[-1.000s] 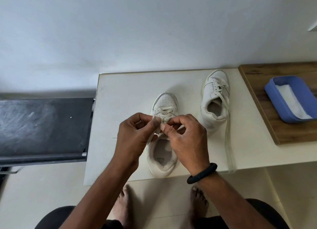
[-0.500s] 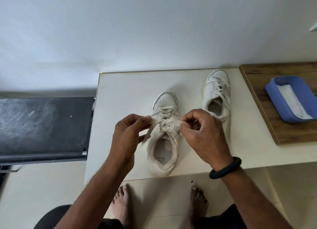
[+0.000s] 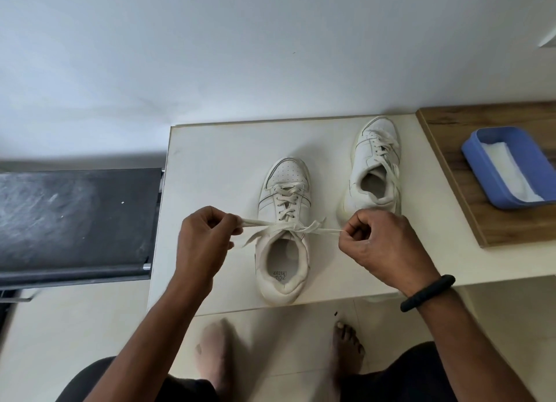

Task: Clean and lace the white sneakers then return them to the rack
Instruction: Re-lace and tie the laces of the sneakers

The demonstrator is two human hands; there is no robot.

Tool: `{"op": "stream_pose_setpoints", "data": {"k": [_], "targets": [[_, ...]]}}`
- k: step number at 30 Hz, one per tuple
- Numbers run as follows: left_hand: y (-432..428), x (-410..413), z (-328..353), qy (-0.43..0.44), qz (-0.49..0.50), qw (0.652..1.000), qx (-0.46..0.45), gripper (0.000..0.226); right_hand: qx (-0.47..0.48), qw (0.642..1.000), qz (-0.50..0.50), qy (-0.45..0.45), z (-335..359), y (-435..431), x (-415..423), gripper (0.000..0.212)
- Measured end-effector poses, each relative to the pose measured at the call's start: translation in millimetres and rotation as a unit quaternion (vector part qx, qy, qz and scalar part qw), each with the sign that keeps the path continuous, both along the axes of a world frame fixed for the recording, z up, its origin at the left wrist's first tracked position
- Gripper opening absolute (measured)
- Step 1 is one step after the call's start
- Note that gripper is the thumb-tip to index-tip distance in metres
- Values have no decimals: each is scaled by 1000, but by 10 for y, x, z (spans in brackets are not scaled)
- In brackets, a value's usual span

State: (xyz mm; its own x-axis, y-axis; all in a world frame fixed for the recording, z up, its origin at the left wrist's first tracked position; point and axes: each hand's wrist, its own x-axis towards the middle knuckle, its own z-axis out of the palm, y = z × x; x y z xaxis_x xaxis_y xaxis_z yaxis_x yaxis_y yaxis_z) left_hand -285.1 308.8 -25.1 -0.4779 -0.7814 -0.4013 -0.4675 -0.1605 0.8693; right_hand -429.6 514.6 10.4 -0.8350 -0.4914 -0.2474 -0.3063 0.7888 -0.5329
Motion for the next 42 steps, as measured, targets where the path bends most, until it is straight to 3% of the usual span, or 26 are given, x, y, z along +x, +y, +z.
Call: {"op": "stream_pose_setpoints", "data": {"k": [4,9,30,35,38,40,42], "targets": [[-53,39,-27,-31,12,999,-26,10,29,999,-11,41,29,27,-12,10],[-33,70,-32,-73,-7,996,-47,11,79,997,-4,8,-19,-7,23,10],[-99,140,-25,-119,-4,986,-119,14,107,993,-31,49,2,-52,55,7],[-109,142,-12,-110,-36,987,-112,11,87,995,24,-49,-2,39,-36,12],[-83,143,-70,-118,-101,964,-216,11,104,988,71,-85,4,86,-57,19],[-56,99,-76,-56,-138,927,-345,20,59,997,54,-3,38,56,-54,27],[-14,3,-33,27,-207,889,-409,21,-40,994,58,86,75,-36,-33,28]]}}
